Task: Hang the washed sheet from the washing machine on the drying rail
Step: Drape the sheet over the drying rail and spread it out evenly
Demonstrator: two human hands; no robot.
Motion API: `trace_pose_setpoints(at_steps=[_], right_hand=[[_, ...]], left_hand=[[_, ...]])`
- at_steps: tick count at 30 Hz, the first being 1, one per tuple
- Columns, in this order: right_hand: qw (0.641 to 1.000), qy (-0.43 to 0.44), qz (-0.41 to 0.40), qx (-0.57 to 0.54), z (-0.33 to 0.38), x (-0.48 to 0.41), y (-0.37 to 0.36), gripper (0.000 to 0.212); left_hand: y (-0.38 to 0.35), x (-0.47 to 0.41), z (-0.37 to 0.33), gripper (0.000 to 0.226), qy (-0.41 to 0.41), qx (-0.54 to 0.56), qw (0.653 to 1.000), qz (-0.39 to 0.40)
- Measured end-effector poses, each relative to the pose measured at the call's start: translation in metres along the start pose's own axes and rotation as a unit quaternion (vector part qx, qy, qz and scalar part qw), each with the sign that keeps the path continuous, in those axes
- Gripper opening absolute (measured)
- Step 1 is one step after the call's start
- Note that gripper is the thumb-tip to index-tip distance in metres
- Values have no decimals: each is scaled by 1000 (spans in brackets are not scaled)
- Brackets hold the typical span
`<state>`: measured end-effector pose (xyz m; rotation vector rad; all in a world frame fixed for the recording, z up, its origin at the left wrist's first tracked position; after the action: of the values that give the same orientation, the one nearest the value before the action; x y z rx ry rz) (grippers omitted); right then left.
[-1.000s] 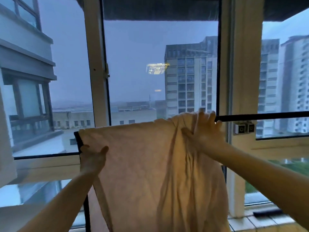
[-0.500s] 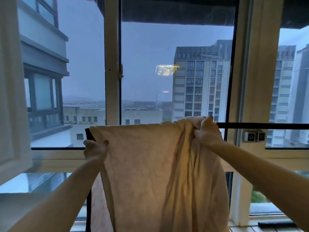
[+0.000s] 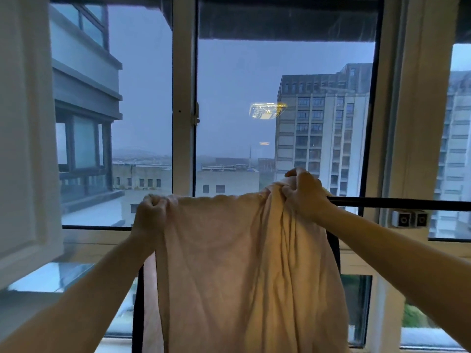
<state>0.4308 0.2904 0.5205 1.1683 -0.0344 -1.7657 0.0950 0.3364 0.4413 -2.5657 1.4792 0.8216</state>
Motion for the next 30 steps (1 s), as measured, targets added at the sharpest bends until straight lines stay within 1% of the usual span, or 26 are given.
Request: trace_pose_setpoints(at_steps=[3, 5, 6, 8, 9, 10, 13, 15, 17, 19, 20, 21, 22, 24, 25, 26, 28, 29, 30], right_hand=[[1000, 22, 16, 2, 14, -9, -7, 29], [999, 34, 31, -8, 26, -13, -15, 31], [998, 41, 40, -19, 33, -14, -20, 31], [996, 49, 59, -40, 44, -13, -35, 33], [995, 45, 71, -51, 46, -10, -44, 34], [994, 35, 83, -63, 46, -6, -53, 35], [990, 9, 116, -81, 35, 9, -74, 44], [991, 8, 107, -83, 28, 15, -72, 44], [993, 10, 73, -97, 22, 18, -62, 39], [993, 2, 33, -116, 15, 23, -53, 37], [992, -6, 19, -122, 10, 27, -50, 37], [992, -16, 10, -126, 5, 31, -50, 36], [992, -23, 7, -127, 1, 35, -50, 36], [991, -33, 10, -133, -4, 42, -50, 38], [989, -44, 14, -138, -5, 44, -50, 40], [988, -57, 12, -146, -7, 47, -50, 43], [980, -95, 6, -176, -15, 53, -51, 48], [975, -118, 11, -189, -20, 58, -54, 50], [971, -142, 34, -192, -25, 64, -61, 52]], left_hand=[[2, -7, -31, 10, -48, -6, 999, -10], [-9, -15, -52, 8, -88, -17, 995, 37], [-19, -17, -58, 13, -97, -27, 992, 74], [-41, -14, -59, 35, -79, -67, 985, 138], [-49, -8, -56, 44, -64, -81, 983, 149], [-53, -2, -54, 45, -55, -81, 985, 144], [-56, 16, -47, 27, -59, -18, 993, 104], [-53, 25, -32, 25, -40, 38, 994, 99], [-59, 36, -14, 24, 7, 96, 986, 137], [-77, 56, -4, 15, 65, 137, 962, 228], [-83, 65, -3, 13, 72, 142, 951, 265], [-86, 70, -3, 16, 70, 141, 946, 284], [-84, 70, -2, 24, 64, 137, 946, 288], [-82, 66, 0, 53, 63, 132, 945, 292], [-82, 67, 0, 60, 61, 132, 943, 299], [-82, 68, 2, 58, 61, 135, 941, 306], [-83, 71, 6, 43, 71, 141, 936, 315], [-83, 74, 9, 39, 82, 138, 936, 315], [-82, 77, 12, 39, 90, 133, 936, 314]])
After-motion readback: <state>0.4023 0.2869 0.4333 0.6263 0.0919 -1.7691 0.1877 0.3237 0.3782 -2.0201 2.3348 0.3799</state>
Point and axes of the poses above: each hand's wrist, its own x-axis away from the middle knuckle, its own y-axis out of the back of the hand, z = x × y, the point moved 10 cm from there along -x, towards the middle knuckle, and after that the axes turned 10 degrees about -x, right-handed, at the moved point
